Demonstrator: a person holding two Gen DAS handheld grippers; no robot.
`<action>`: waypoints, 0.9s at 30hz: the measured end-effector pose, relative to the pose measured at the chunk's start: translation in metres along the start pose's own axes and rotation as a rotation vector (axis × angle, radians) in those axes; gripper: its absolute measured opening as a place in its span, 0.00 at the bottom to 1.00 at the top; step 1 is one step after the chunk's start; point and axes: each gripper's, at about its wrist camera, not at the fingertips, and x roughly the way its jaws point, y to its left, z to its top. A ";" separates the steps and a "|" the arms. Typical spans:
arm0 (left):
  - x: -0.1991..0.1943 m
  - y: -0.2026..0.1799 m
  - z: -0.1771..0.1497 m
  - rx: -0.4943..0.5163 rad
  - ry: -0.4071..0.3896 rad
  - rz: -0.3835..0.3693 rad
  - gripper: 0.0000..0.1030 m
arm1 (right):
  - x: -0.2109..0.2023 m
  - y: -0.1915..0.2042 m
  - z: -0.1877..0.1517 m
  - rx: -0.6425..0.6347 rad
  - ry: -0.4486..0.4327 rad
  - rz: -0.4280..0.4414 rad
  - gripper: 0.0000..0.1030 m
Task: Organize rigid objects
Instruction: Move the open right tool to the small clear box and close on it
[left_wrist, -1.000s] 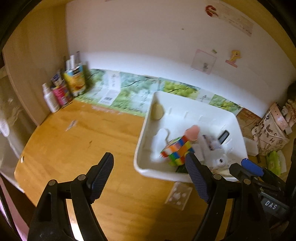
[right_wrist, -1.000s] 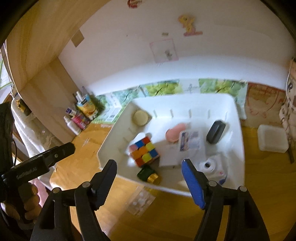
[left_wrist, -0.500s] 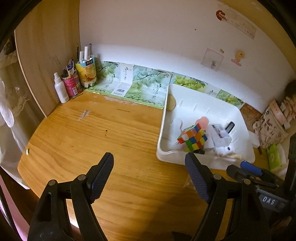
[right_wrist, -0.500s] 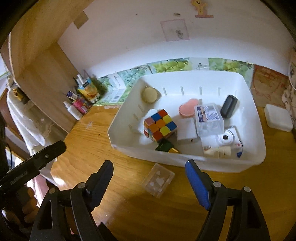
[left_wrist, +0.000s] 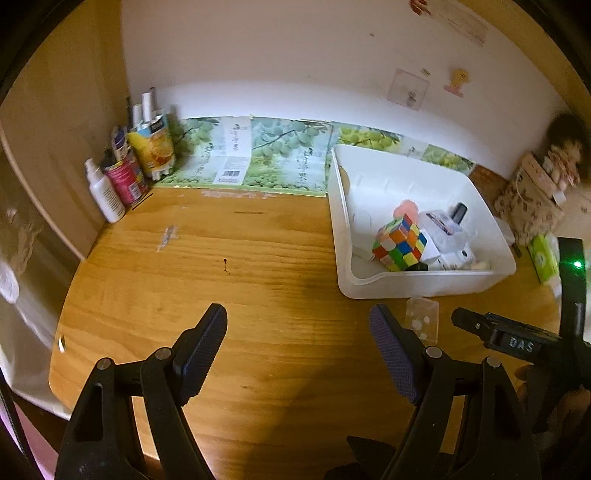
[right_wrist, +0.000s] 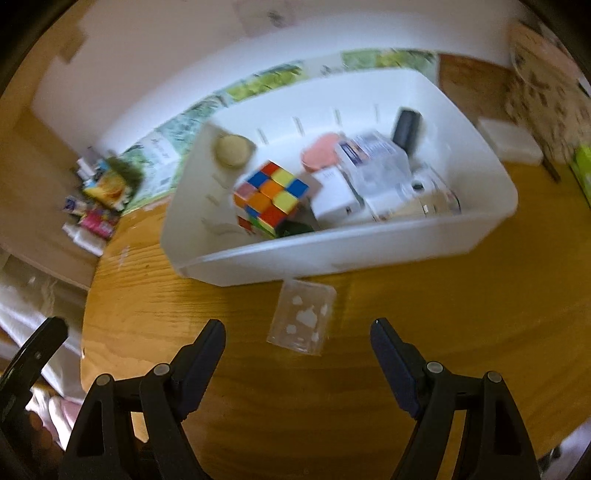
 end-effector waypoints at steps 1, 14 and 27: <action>0.002 0.001 0.001 0.012 0.004 -0.005 0.80 | 0.005 -0.001 -0.002 0.027 0.011 -0.007 0.79; 0.027 0.006 0.015 0.238 0.061 -0.047 0.80 | 0.052 -0.002 -0.013 0.212 0.075 -0.097 0.79; 0.045 0.022 0.022 0.294 0.091 -0.088 0.80 | 0.081 0.005 -0.010 0.247 0.092 -0.233 0.79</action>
